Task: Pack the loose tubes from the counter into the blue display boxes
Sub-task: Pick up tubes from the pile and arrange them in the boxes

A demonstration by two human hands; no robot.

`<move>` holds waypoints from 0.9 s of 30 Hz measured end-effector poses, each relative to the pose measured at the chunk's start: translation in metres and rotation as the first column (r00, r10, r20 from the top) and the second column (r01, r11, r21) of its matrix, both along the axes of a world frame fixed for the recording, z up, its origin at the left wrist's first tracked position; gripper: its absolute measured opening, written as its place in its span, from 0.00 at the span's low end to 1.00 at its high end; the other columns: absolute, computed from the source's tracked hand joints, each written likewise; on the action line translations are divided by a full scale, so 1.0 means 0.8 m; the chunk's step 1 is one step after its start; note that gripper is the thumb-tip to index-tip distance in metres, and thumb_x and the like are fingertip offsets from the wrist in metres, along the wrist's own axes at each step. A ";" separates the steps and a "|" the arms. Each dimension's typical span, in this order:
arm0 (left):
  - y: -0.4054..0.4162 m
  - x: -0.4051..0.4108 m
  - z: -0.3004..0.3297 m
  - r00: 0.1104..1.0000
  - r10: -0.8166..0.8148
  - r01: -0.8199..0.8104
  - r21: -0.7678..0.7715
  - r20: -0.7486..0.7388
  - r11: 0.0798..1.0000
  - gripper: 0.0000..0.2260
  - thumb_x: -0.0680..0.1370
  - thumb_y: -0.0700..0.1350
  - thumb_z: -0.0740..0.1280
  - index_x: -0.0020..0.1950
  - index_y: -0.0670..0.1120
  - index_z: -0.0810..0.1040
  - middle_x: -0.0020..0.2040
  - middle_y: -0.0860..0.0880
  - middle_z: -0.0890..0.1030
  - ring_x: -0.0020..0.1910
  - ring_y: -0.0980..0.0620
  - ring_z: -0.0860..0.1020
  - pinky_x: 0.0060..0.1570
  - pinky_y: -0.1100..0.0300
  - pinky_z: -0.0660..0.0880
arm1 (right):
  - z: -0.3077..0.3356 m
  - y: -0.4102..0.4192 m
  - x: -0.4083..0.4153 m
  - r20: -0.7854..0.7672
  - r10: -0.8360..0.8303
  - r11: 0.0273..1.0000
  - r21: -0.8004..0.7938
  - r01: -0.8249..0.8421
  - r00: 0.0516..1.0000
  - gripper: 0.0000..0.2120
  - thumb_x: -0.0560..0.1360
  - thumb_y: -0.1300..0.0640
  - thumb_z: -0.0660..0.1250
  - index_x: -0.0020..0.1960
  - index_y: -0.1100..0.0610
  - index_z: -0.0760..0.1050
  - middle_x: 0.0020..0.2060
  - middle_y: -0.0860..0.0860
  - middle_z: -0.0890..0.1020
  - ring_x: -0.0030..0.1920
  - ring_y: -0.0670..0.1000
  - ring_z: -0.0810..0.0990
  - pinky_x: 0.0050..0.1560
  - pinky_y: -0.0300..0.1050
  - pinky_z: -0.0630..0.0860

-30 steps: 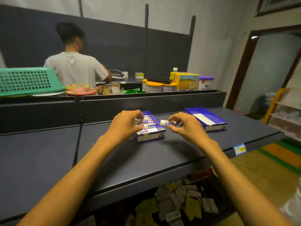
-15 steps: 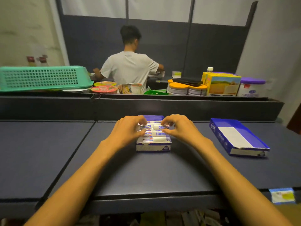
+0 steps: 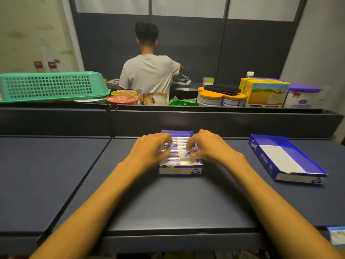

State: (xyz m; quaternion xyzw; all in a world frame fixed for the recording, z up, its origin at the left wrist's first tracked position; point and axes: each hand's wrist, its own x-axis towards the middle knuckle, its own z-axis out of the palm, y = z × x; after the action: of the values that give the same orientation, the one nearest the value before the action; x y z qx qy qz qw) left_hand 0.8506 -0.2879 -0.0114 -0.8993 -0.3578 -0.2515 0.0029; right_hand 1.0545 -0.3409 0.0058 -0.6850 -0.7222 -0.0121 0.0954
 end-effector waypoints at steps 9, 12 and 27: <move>0.000 0.000 -0.002 1.000 -0.003 0.003 -0.005 0.020 1.000 0.10 0.76 0.50 0.68 0.56 0.51 0.77 0.56 0.52 0.82 0.51 0.50 0.79 0.47 0.51 0.78 | -0.001 -0.002 -0.004 0.000 -0.017 0.999 -0.032 0.017 1.000 0.16 0.70 0.47 0.75 0.56 0.46 0.80 0.53 0.46 0.73 0.51 0.47 0.70 0.45 0.41 0.72; 0.000 0.000 -0.001 1.000 -0.005 0.006 -0.011 0.025 1.000 0.10 0.76 0.51 0.68 0.56 0.51 0.77 0.57 0.52 0.81 0.52 0.51 0.79 0.47 0.53 0.79 | 0.001 -0.001 -0.003 -0.012 0.004 0.999 -0.044 -0.005 1.000 0.13 0.71 0.46 0.74 0.55 0.48 0.80 0.50 0.44 0.76 0.52 0.47 0.70 0.47 0.43 0.74; 0.000 0.000 -0.001 1.000 -0.006 0.006 -0.015 0.026 1.000 0.11 0.77 0.51 0.68 0.57 0.50 0.77 0.58 0.52 0.81 0.53 0.51 0.79 0.49 0.53 0.79 | 0.001 0.006 -0.007 0.058 0.041 0.999 0.008 -0.041 0.998 0.13 0.74 0.46 0.71 0.57 0.47 0.81 0.53 0.44 0.80 0.50 0.45 0.69 0.47 0.40 0.64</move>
State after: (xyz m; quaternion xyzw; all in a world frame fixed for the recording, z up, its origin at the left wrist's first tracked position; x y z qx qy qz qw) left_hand 0.8506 -0.2882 -0.0123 -0.8970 -0.3571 -0.2603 -0.0091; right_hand 1.0492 -0.3358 0.0070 -0.6690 -0.7384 -0.0331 0.0779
